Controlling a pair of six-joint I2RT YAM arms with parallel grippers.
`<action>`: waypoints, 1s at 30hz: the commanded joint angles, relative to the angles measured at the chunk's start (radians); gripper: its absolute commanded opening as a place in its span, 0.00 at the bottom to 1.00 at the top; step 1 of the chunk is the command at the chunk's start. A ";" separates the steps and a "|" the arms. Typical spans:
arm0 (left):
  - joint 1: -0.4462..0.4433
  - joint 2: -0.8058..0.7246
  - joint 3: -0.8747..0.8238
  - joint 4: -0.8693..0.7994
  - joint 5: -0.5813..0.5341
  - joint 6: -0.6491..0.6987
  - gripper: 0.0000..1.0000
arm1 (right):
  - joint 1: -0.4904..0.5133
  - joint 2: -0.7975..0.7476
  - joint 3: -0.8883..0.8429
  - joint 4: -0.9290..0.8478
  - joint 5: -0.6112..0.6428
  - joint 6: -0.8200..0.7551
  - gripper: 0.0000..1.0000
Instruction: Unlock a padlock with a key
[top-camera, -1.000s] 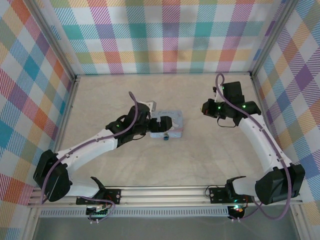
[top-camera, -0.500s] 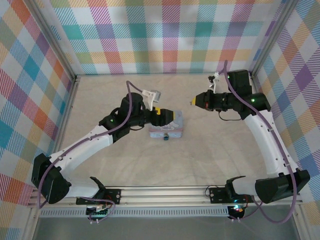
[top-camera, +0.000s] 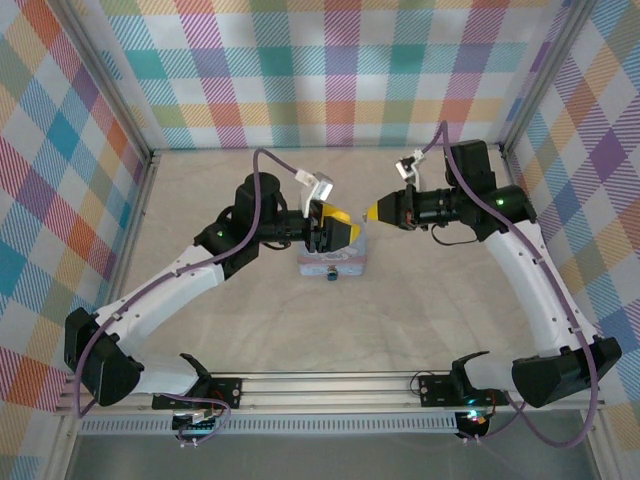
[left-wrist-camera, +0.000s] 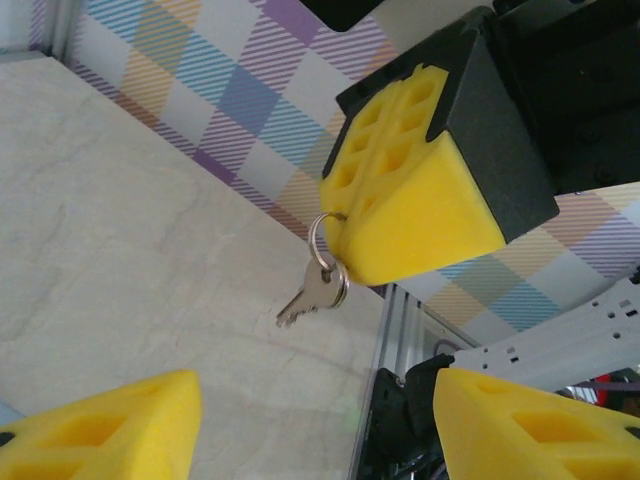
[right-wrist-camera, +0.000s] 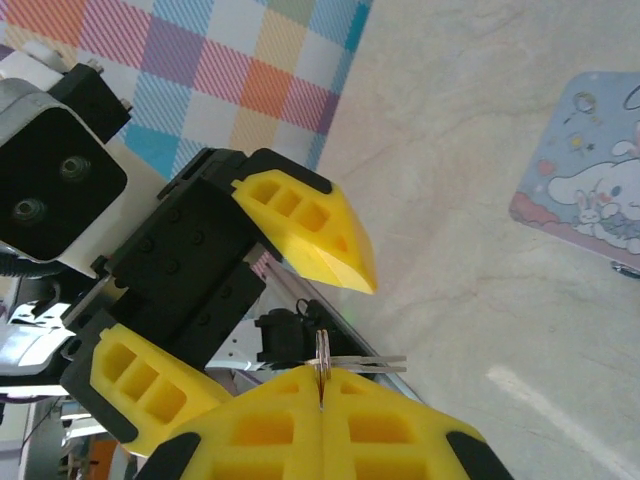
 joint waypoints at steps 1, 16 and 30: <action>0.009 0.026 0.046 0.023 0.065 0.035 0.61 | 0.022 0.015 0.002 0.023 -0.055 0.022 0.00; 0.009 0.018 0.065 0.029 0.104 0.028 0.48 | 0.060 0.030 0.011 0.023 -0.019 0.033 0.00; 0.010 0.004 0.060 0.003 0.108 0.045 0.34 | 0.060 0.035 0.007 0.025 -0.016 0.035 0.00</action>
